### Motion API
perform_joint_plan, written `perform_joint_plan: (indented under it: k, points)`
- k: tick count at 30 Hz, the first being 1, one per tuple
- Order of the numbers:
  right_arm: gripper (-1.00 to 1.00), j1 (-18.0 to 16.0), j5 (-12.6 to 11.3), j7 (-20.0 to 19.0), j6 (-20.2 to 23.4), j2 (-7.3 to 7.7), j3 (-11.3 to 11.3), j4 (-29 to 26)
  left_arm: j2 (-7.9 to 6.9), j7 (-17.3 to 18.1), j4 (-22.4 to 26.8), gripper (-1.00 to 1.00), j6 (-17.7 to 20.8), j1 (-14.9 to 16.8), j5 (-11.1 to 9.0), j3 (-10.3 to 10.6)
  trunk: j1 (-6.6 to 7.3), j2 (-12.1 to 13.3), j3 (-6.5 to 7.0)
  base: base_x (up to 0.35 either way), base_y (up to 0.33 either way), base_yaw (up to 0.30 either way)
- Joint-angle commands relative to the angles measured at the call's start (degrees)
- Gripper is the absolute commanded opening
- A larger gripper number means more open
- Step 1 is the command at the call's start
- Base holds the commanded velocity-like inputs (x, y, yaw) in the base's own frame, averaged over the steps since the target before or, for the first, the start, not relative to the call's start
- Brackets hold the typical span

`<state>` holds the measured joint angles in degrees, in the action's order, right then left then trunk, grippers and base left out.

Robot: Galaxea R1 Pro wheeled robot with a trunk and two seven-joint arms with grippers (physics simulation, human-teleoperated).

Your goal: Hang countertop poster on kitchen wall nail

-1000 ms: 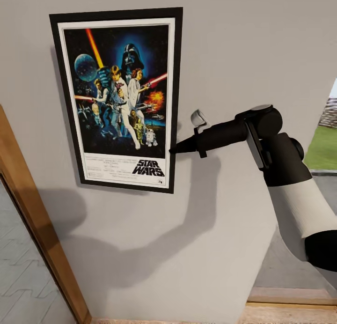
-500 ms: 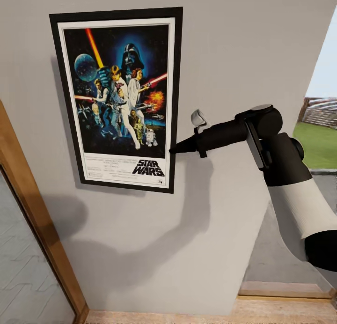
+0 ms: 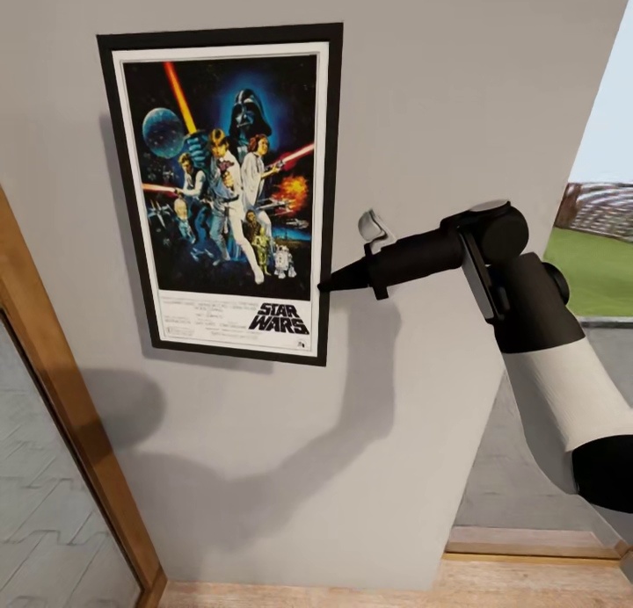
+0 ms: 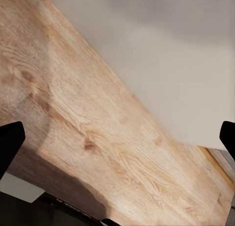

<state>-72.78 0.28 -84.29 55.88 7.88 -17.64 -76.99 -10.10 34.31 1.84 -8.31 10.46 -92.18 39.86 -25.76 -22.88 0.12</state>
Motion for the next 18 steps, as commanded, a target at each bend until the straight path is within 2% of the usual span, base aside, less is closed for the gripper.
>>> perform_joint_plan:
  k: [1,18]
  points:
    - [-1.0,-0.01,-0.02,-0.35,0.83,0.03,-0.05,-0.02,-0.01,0.05,0.01,1.0,-0.3,0.0,-0.28,0.48,-0.02,-0.04,-0.03,-0.001,-0.001,0.0]
    - [-1.0,0.18,-0.02,-0.35,0.81,0.11,-0.03,-0.03,-0.01,0.05,0.01,1.0,-0.3,0.0,-0.28,0.5,-0.02,-0.04,-0.03,0.0,0.0,0.0]
